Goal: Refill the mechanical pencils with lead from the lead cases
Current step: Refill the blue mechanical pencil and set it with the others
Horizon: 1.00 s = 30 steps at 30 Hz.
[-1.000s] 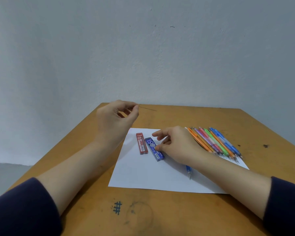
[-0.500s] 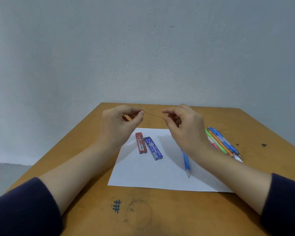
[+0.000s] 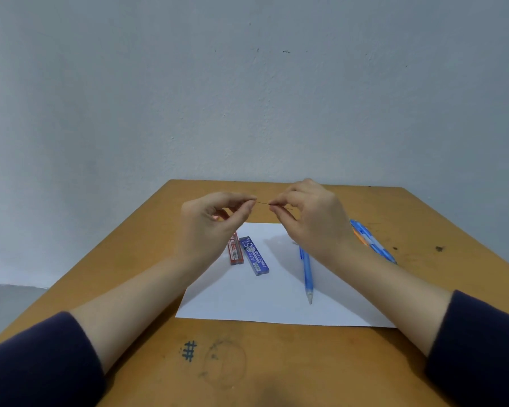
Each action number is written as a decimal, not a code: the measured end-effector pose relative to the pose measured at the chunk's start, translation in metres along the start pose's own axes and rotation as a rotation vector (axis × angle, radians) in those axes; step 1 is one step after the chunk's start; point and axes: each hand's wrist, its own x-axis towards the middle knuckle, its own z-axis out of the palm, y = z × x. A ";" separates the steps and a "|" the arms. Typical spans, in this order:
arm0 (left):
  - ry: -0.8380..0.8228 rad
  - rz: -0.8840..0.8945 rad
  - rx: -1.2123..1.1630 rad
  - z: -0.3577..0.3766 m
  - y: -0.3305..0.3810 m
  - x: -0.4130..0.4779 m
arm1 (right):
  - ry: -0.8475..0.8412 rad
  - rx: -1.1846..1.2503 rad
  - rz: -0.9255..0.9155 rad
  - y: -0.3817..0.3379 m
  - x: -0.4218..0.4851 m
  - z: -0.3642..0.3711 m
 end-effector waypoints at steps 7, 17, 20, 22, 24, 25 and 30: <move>-0.155 -0.172 0.119 0.022 0.021 -0.006 | -0.114 -0.095 0.100 0.026 0.001 -0.008; -0.504 -0.348 0.484 0.072 0.047 -0.010 | -0.338 -0.130 0.279 0.036 0.004 -0.015; -0.601 -0.480 0.560 0.082 0.047 -0.009 | -0.366 -0.131 0.303 0.036 0.005 -0.018; -0.638 -0.478 0.571 0.083 0.051 -0.008 | -0.375 -0.128 0.309 0.036 0.006 -0.021; -0.660 -0.475 0.589 0.082 0.055 -0.005 | -0.372 -0.121 0.319 0.036 0.006 -0.022; -0.663 -0.483 0.587 0.082 0.056 -0.004 | -0.370 -0.118 0.327 0.036 0.006 -0.023; -0.591 -0.513 0.515 0.079 0.052 0.004 | -0.338 -0.104 0.381 0.037 0.008 -0.025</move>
